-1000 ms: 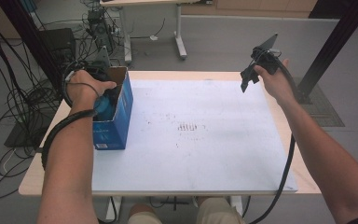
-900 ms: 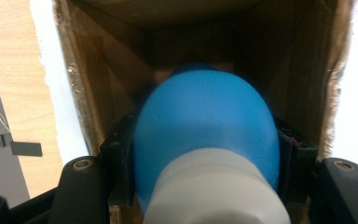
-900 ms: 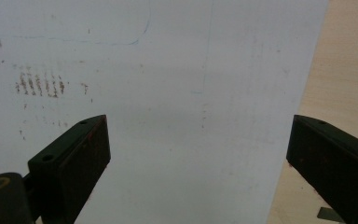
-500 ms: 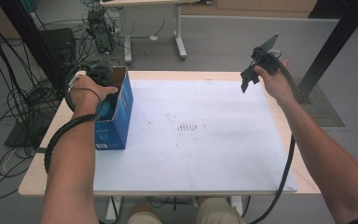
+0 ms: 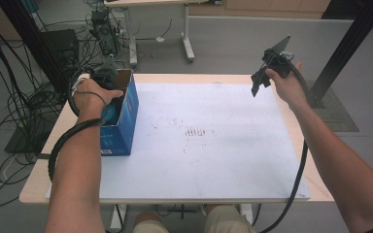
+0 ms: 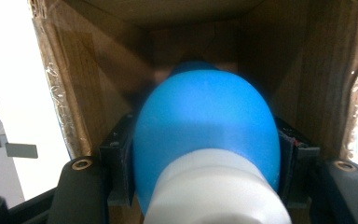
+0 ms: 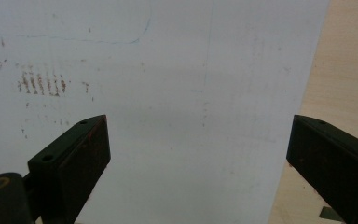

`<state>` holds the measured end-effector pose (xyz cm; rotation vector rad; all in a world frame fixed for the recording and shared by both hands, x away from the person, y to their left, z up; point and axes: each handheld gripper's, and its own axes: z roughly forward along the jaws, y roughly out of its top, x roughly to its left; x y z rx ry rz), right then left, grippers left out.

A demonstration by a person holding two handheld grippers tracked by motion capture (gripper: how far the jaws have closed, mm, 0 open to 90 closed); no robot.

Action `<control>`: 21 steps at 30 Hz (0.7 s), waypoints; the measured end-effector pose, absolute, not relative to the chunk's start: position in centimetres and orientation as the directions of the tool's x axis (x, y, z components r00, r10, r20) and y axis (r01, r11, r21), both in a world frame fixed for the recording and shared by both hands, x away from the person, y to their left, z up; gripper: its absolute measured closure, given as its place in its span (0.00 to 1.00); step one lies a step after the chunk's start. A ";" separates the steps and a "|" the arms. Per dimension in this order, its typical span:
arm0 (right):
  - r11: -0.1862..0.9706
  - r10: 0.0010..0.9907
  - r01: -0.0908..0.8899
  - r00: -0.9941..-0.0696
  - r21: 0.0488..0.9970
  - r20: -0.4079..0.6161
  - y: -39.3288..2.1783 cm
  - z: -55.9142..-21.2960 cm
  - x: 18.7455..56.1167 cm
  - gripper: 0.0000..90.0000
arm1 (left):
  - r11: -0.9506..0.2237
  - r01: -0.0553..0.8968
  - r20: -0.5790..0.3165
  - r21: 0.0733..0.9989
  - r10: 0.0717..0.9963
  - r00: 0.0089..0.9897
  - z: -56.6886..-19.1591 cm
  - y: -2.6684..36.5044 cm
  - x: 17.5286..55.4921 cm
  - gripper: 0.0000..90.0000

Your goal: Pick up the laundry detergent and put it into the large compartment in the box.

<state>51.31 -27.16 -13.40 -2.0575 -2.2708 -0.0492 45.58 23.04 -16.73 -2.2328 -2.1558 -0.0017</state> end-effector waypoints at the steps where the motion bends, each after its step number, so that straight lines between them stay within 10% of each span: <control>1: 0.100 0.992 0.995 -0.098 -0.027 0.078 -27.2 -13.4 51.3 0.07 | -0.034 0.999 0.027 -0.025 0.999 0.035 -16.8 23.0 45.6 0.41; 21: 0.096 0.992 0.995 -0.094 -0.023 0.083 -27.4 -13.3 51.1 0.06 | -0.028 0.999 0.019 -0.016 0.999 0.028 -16.8 23.3 45.5 0.41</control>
